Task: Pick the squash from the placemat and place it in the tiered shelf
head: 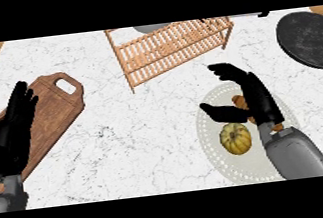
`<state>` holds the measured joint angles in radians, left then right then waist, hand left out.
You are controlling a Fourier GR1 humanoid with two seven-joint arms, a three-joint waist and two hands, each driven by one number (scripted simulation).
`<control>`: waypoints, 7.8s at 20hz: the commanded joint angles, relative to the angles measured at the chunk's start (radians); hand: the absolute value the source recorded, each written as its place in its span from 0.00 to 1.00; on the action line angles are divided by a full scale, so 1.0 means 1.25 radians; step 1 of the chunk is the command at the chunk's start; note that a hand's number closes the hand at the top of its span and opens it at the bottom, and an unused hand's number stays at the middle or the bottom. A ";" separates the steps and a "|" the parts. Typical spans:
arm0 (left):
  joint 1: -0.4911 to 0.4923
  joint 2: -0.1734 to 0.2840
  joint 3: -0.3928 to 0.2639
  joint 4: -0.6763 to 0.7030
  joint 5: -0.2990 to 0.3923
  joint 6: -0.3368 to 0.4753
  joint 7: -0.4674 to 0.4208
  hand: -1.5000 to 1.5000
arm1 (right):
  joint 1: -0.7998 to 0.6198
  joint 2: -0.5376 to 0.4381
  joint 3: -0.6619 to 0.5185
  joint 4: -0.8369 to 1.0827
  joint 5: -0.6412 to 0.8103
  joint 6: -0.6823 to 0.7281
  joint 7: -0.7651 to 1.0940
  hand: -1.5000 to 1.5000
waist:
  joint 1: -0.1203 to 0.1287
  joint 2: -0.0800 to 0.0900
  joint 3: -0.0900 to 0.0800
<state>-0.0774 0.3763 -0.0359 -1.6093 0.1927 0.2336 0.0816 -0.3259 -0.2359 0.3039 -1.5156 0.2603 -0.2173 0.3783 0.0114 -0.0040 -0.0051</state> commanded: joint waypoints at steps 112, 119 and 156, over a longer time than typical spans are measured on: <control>-0.016 -0.156 0.016 -0.053 -0.143 -0.008 0.068 0.50 | -0.275 0.189 0.024 -0.367 0.374 0.405 0.487 1.00 | -0.013 0.001 0.004; -0.024 -0.141 0.063 -0.054 -0.110 -0.046 0.073 0.50 | -0.303 0.151 -0.089 -0.255 0.392 0.386 0.384 1.00 | -0.007 0.004 0.004; -0.012 -0.160 0.072 -0.076 -0.141 -0.083 0.090 0.50 | -0.715 0.177 -0.413 0.820 0.321 -0.112 -0.183 0.00 | 0.017 0.010 0.004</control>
<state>-0.0940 0.1606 0.0417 -1.6704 0.0066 0.1395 0.1503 -1.1685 -0.0248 -0.1905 -0.5835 0.6817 -0.3526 0.1760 0.0315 0.0106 0.0000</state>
